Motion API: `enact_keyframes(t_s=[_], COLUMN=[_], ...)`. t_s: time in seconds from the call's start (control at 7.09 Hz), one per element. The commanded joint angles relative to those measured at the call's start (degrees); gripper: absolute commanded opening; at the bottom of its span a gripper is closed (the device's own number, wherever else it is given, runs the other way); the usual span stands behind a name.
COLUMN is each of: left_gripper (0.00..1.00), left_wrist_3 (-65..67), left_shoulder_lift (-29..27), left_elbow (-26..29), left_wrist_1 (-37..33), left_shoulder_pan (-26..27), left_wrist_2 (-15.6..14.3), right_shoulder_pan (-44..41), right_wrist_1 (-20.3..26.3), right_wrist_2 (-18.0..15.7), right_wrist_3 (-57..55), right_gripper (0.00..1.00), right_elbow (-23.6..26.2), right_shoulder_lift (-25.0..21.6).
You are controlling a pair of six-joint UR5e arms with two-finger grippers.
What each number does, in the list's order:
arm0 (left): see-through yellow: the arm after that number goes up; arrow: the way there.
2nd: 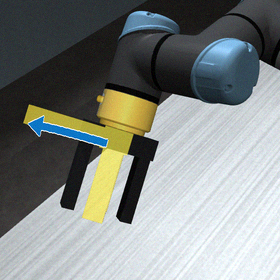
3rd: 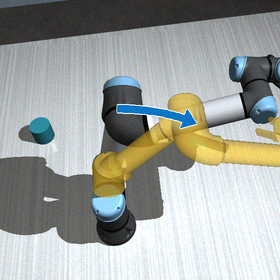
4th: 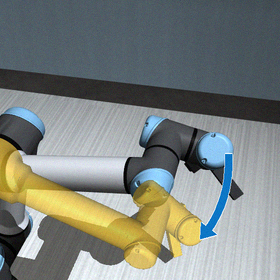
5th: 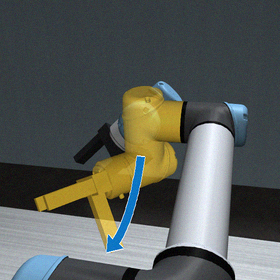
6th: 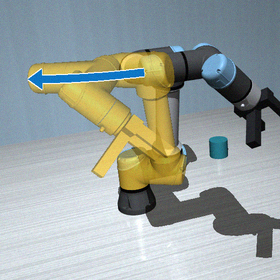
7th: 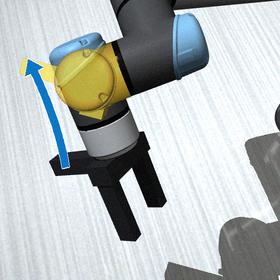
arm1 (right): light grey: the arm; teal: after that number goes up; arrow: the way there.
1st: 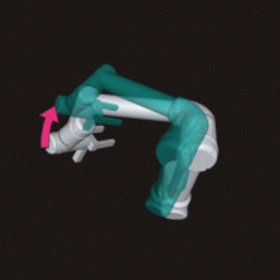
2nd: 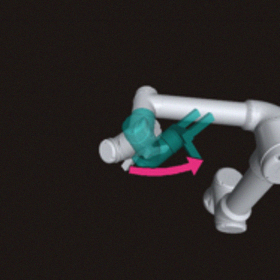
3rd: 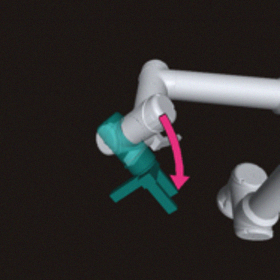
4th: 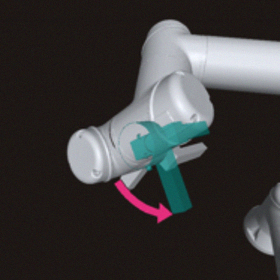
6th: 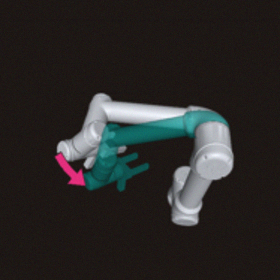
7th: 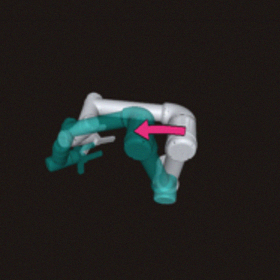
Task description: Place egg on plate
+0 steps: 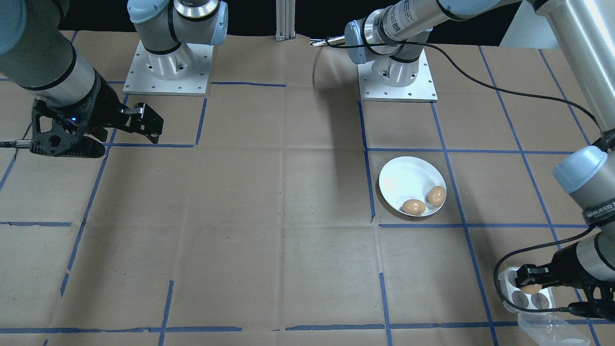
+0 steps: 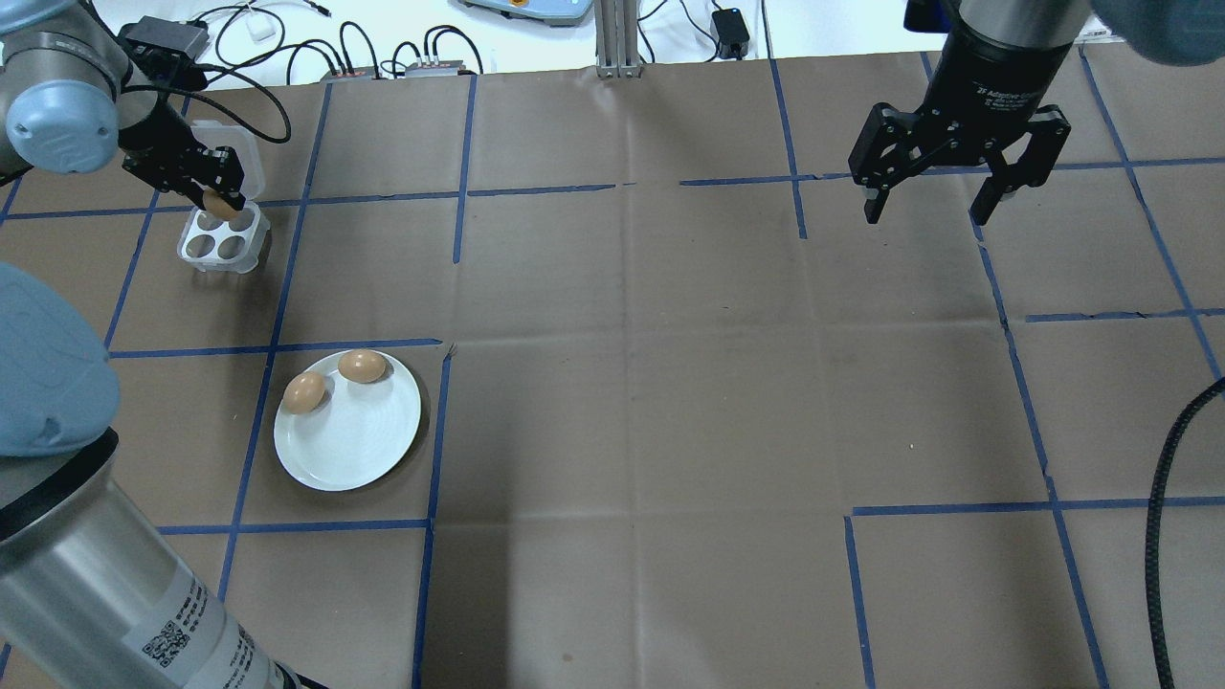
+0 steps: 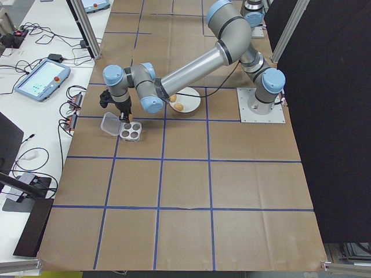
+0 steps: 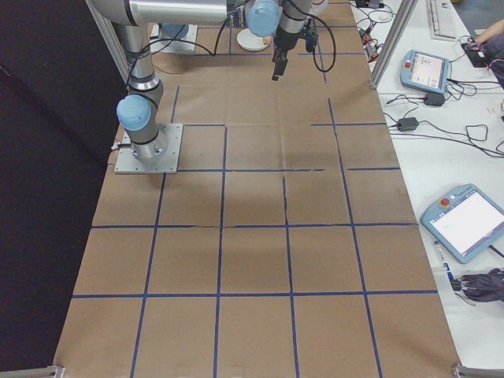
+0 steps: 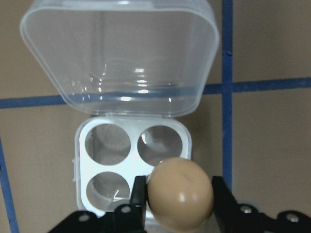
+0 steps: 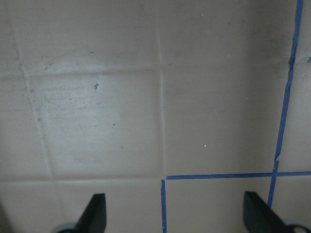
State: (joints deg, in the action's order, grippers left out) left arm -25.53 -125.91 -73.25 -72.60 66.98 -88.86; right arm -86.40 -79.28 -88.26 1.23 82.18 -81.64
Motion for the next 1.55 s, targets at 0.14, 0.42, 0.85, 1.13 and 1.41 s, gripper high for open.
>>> enact_keyframes(t_s=[0.14, 0.42, 0.85, 1.13, 1.41], left_gripper=[0.01, 0.01, 0.07, 0.86, 0.99], left_wrist_3=[8.8, 13.4, 13.3, 13.6, 13.9], left_shoulder_lift=[11.8, 20.5, 22.3, 21.2, 20.9], left_elbow=[-12.6, -27.2, -36.0, -36.0, -34.9], left_wrist_1=[-8.9, -8.1, -7.2, -7.1, -6.9], left_shoulder_pan=[1.1, 3.3, 4.7, 4.7, 4.7], left_wrist_2=[1.4, 3.2, 3.1, 3.0, 2.9], right_shoulder_pan=[0.0, 0.0, 0.0, 0.0, 0.0], right_wrist_1=[0.0, 0.0, 0.0, 0.0, 0.0], right_wrist_2=[0.0, -0.1, 0.0, -0.1, -0.1], right_wrist_3=[0.0, 0.0, 0.0, 0.0, 0.0], right_gripper=[1.00, 1.00, 1.00, 1.00, 1.00], right_elbow=[0.0, 0.0, 0.0, 0.0, 0.0], right_shoulder_lift=[0.0, 0.1, 0.0, 0.1, 0.0])
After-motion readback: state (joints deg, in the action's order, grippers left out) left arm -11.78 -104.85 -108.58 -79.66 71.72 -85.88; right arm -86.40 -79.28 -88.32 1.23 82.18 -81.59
